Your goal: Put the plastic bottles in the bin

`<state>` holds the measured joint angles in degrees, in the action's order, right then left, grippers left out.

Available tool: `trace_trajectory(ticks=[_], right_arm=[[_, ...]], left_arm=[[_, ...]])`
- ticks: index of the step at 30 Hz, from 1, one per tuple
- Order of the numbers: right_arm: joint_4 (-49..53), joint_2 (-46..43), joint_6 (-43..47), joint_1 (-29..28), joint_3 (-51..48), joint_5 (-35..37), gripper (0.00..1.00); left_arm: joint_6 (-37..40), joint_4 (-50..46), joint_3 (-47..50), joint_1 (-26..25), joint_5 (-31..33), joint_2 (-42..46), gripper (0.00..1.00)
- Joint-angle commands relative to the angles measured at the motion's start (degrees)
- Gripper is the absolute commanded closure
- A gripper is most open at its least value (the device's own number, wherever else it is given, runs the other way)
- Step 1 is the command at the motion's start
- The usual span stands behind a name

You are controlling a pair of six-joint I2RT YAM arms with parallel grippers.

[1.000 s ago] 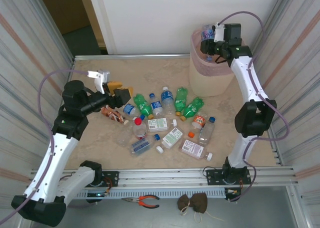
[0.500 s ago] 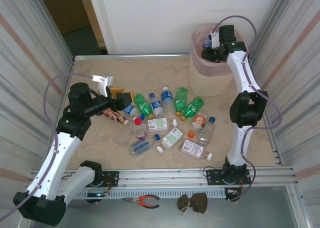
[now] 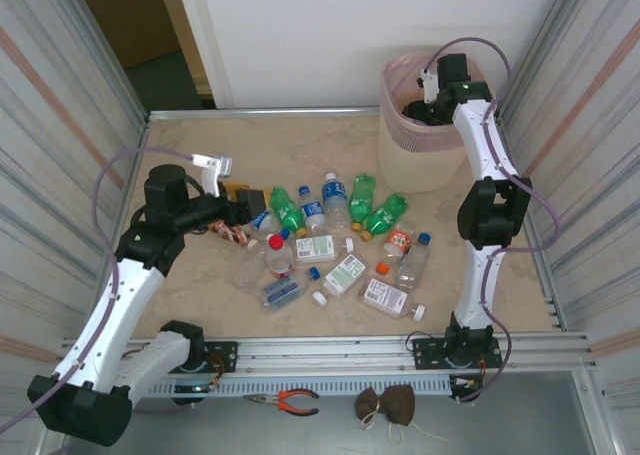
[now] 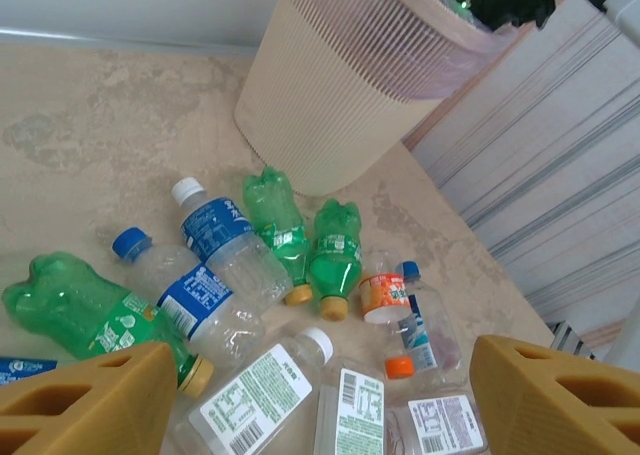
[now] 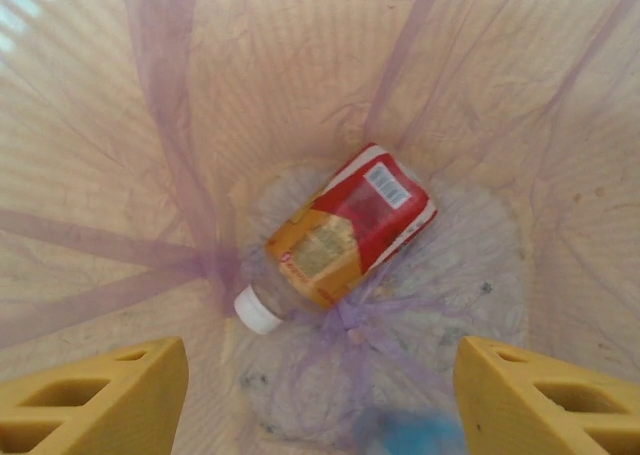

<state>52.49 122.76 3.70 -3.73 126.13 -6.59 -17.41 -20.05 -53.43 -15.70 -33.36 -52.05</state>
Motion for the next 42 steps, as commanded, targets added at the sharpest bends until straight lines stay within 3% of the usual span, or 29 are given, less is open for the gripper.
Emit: trace_trajectory(ticks=[1,7,14,27,42], right_arm=[[1.0,-5.1,0.0,-0.2,2.0,0.5,0.3],[0.6,-10.2,-1.1,-0.3,1.9,0.2,0.29],[-2.3,-18.8,-3.0,-0.6,-2.8,-0.3,0.29],[-9.5,-35.4,-5.1,-1.2,-18.3,-1.6,0.29],[-8.8,-41.6,-4.0,-1.2,-25.8,-1.8,0.31]], left_arm=[[3.5,-4.6,-2.8,-1.9,2.4,-0.4,0.23],[6.9,-10.2,-5.4,-6.9,9.3,-1.6,0.26],[10.1,-15.8,-5.2,-15.1,22.6,-2.0,0.29],[10.6,-11.9,2.7,-27.9,36.4,-5.8,0.34],[10.8,-9.7,7.5,-28.3,38.7,-6.3,0.57]])
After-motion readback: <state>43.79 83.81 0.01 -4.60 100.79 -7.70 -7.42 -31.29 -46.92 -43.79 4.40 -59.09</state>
